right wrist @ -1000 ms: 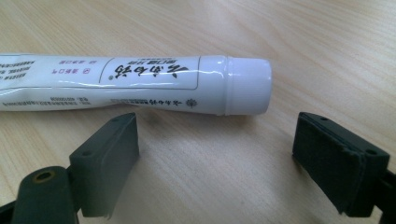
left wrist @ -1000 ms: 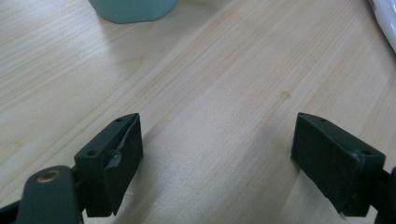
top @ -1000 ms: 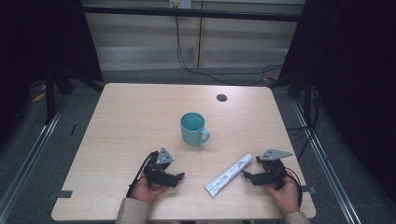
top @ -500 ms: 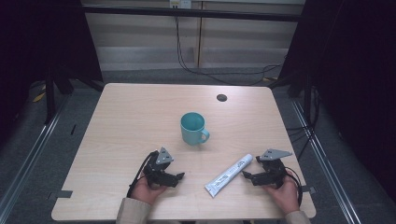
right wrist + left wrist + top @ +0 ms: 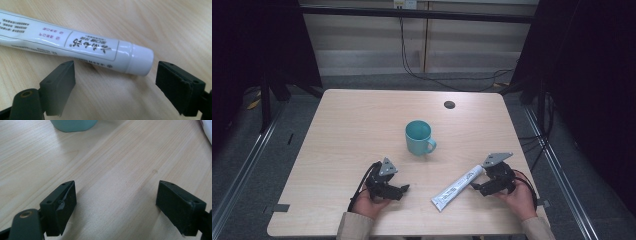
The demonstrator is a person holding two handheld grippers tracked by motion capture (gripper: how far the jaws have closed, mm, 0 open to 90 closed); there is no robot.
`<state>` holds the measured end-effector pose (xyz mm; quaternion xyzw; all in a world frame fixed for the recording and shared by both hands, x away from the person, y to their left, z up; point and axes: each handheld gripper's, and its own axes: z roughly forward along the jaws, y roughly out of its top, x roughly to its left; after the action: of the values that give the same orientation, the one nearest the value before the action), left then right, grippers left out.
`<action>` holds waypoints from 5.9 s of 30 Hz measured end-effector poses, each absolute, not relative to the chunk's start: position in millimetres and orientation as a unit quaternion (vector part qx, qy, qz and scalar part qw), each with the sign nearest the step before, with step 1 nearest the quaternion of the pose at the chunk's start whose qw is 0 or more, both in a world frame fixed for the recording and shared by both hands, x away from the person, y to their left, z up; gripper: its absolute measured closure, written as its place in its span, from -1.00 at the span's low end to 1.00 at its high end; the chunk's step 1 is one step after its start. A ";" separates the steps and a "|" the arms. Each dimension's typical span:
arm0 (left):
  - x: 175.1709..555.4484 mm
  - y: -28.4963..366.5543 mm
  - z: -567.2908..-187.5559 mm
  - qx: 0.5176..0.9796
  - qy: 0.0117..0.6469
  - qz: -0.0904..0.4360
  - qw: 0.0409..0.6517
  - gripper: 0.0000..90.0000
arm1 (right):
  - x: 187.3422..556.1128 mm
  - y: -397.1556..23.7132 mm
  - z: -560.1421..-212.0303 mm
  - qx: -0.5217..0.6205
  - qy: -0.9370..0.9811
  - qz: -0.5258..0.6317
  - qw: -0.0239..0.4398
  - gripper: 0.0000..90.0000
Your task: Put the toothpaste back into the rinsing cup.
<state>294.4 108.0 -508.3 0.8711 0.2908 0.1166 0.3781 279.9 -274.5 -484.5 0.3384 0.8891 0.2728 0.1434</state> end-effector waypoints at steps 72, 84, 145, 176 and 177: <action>294.3 108.1 -508.2 0.870 0.294 0.117 0.378 -0.64 | 281.0 -239.6 -473.2 0.308 0.903 0.292 0.064 0.67; 294.5 108.4 -508.0 0.870 0.294 0.117 0.377 -0.64 | 279.9 -234.7 -458.1 0.302 0.891 0.329 0.079 0.67; 315.1 81.0 -454.8 0.746 0.327 -0.074 0.576 -0.31 | 282.2 -171.9 -432.9 0.258 0.867 0.418 0.086 0.67; 309.7 78.7 -436.4 0.728 0.328 -0.042 0.601 0.56 | 281.1 -147.5 -447.0 0.257 0.865 0.424 0.076 0.60; 308.9 77.4 -433.8 0.732 0.323 -0.038 0.598 0.58 | 280.7 -147.2 -447.3 0.257 0.864 0.426 0.075 0.59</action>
<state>308.9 77.4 -433.8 0.7323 0.3234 -0.0379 0.5981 280.7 -147.2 -447.3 0.2569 0.8642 0.4261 0.0752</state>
